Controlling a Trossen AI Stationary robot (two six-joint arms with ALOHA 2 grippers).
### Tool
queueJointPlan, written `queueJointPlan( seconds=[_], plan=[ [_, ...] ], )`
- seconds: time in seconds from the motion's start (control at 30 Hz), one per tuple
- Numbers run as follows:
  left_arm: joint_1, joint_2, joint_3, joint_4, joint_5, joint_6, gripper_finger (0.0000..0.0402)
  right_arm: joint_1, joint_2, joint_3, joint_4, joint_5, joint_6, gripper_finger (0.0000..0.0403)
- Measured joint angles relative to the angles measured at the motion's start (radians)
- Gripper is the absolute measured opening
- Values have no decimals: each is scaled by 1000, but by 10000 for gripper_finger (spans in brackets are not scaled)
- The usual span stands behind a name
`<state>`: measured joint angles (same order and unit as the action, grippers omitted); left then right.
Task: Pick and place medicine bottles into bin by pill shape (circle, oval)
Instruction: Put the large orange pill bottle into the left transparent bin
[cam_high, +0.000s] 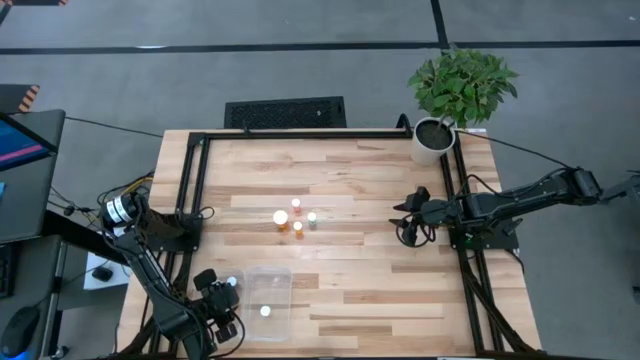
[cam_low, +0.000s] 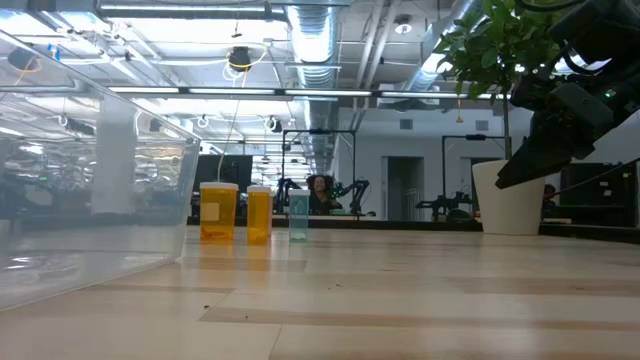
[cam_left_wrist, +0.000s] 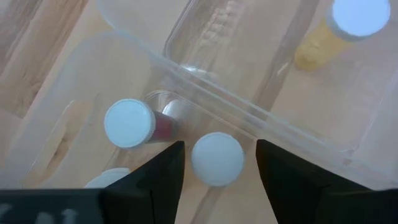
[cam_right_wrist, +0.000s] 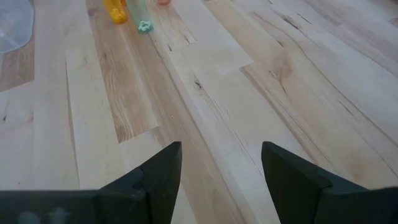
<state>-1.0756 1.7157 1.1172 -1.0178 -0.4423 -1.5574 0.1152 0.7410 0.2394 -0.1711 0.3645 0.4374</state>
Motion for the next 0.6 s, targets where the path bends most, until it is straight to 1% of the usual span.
queueJointPlan(
  seconds=[0.6],
  plan=[
    [0,0,0,-1,14,-14,244,0,0,0,0,0,0,234]
  ],
)
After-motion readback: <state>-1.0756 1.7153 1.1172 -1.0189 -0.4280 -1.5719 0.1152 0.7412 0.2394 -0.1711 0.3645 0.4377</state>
